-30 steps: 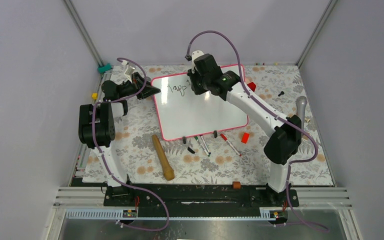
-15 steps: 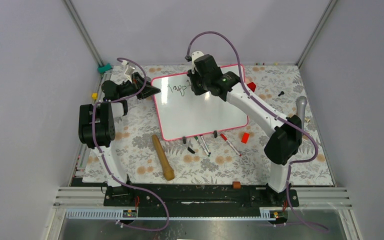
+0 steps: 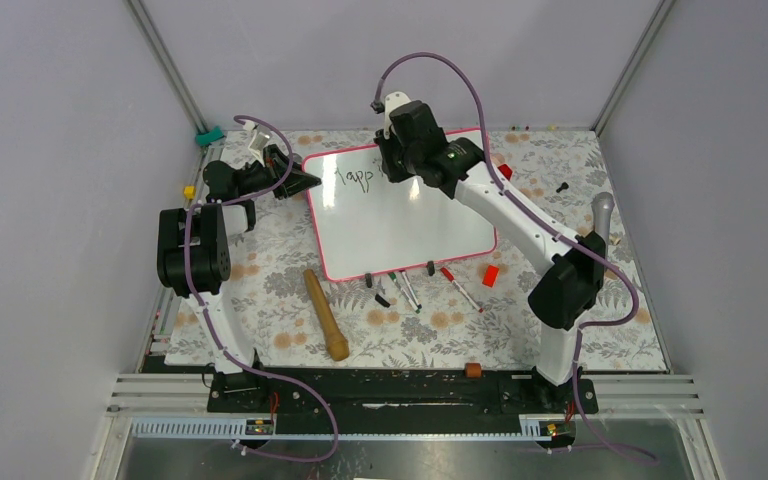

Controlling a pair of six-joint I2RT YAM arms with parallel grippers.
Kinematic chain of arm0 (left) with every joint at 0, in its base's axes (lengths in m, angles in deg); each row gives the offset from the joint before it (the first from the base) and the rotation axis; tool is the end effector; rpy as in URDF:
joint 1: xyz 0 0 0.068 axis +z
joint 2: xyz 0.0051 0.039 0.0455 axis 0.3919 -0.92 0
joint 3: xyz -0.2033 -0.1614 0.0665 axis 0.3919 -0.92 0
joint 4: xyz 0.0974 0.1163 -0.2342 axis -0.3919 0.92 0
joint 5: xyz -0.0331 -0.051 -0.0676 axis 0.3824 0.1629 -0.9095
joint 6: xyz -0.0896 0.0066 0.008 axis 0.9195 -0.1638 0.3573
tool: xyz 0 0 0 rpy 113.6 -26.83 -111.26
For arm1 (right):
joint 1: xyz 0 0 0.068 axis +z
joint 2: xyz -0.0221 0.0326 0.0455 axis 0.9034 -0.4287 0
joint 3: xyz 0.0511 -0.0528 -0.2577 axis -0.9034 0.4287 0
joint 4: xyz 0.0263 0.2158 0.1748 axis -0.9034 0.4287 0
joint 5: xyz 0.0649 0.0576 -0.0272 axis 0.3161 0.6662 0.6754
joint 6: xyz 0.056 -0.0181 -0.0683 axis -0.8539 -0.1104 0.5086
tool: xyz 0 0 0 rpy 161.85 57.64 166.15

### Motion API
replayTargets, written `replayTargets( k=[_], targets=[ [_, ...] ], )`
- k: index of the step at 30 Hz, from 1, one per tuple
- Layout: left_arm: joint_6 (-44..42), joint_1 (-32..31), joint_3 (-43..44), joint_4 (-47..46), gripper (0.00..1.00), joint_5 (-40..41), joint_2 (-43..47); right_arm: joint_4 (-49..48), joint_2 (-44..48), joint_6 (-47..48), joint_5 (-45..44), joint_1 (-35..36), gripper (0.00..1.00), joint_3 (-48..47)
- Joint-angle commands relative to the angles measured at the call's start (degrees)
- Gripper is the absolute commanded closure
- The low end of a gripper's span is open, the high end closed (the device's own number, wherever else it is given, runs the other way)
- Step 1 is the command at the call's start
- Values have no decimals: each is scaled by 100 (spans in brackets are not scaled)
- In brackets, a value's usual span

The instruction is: Write a sentence on the whiteboard

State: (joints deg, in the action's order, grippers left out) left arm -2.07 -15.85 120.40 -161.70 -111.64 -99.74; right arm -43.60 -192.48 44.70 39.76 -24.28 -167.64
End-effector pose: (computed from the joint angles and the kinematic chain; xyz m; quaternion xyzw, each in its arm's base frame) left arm 0.4210 -0.0269 0.2168 0.3167 0.6033 -0.5349 0.4997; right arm 0.3845 0.3142 0.3575 -0.2341 0.8271 0.1491 0.4887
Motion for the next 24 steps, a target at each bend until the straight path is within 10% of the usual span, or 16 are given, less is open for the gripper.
replayTargets(
  k=[1, 24],
  targets=[
    [-830, -72, -153, -475, 100, -1386, -104, 9, -98, 31, -145, -10, 100, -241],
    [-810, -68, -137, -474, 100, -1393, -114, 113, 34, -11, -90, -8, 100, 303]
  ],
)
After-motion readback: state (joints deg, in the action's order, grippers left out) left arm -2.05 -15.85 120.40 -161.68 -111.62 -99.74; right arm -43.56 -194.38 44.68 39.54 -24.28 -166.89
